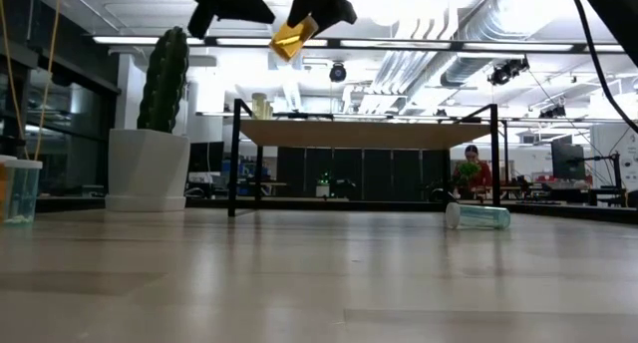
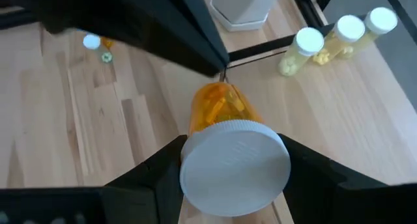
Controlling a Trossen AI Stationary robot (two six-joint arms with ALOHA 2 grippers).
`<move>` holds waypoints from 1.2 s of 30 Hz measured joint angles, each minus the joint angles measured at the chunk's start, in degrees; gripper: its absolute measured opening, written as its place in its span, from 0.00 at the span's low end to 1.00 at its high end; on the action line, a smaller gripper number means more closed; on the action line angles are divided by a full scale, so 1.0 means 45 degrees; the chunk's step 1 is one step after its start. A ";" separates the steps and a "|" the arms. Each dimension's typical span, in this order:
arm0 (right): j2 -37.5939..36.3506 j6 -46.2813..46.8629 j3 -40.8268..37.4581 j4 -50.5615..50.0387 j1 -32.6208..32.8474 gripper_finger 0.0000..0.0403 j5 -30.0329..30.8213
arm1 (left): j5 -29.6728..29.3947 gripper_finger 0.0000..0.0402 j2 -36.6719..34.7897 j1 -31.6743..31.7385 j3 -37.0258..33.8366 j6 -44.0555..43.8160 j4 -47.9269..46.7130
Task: Pick and place medicine bottles onto shelf by color
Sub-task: Put the top right orange pill bottle on the shelf
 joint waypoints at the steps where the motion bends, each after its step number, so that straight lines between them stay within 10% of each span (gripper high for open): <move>1: -0.0015 -0.0005 0.0000 0.0044 -0.0003 0.49 0.0000 | 0.0193 0.00 0.0075 0.0084 0.0000 -0.0002 -0.0005; 19: -0.0020 -0.0806 -0.0024 0.0913 -0.0045 0.49 0.0327 | 0.1622 0.00 0.0396 0.0441 -0.0004 0.0152 -0.0146; 36: 0.1433 0.0112 0.0010 0.2348 -0.2000 0.49 0.1083 | -0.0358 0.00 -0.4994 0.0732 0.0437 0.0387 -0.3240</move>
